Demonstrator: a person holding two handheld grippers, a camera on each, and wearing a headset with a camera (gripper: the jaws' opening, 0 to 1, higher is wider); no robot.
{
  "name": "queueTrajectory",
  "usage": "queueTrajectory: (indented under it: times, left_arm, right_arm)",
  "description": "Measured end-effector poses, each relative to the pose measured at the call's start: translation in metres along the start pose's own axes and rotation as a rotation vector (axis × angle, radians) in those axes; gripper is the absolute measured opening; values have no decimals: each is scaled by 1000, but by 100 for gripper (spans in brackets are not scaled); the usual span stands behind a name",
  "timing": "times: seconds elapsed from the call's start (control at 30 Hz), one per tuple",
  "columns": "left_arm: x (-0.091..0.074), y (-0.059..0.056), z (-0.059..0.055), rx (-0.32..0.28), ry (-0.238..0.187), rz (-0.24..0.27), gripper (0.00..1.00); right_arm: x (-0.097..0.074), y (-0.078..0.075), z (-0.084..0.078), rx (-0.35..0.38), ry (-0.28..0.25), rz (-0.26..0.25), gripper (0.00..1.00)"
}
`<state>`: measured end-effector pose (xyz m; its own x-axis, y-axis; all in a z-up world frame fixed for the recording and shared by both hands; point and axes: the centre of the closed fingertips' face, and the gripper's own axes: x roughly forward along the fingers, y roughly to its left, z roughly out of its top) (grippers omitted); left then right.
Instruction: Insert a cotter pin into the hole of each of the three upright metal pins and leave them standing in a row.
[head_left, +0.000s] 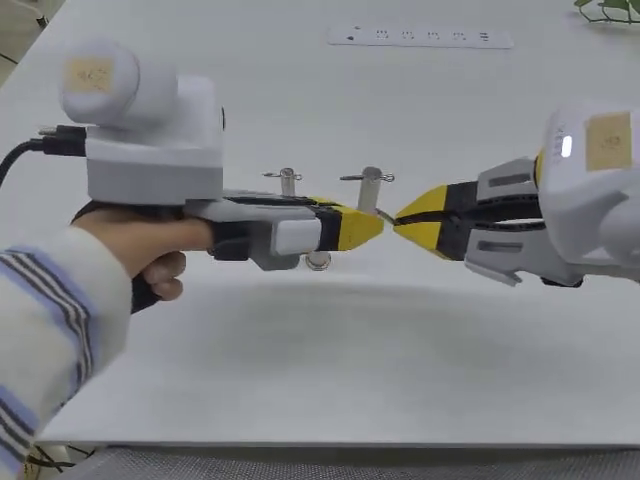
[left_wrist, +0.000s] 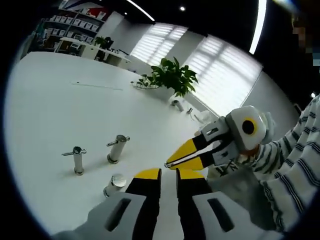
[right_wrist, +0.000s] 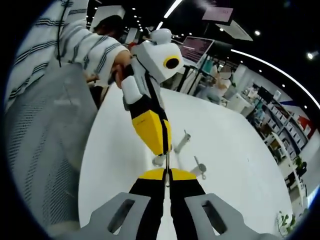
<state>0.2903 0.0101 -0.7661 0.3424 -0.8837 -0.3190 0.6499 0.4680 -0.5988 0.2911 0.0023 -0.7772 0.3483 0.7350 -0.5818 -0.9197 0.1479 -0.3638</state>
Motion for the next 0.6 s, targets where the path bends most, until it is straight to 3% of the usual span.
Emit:
queueTrajectory:
  times: [0.23,0.6]
  left_arm:
    - [1,-2,2,-54,-18,-20,3]
    - [5,1,-1,-118,-13,-10,3]
  right_arm:
    - [1,-2,2,-22,2,-13,2]
    - [2,-1,1,-47,24,-22,2]
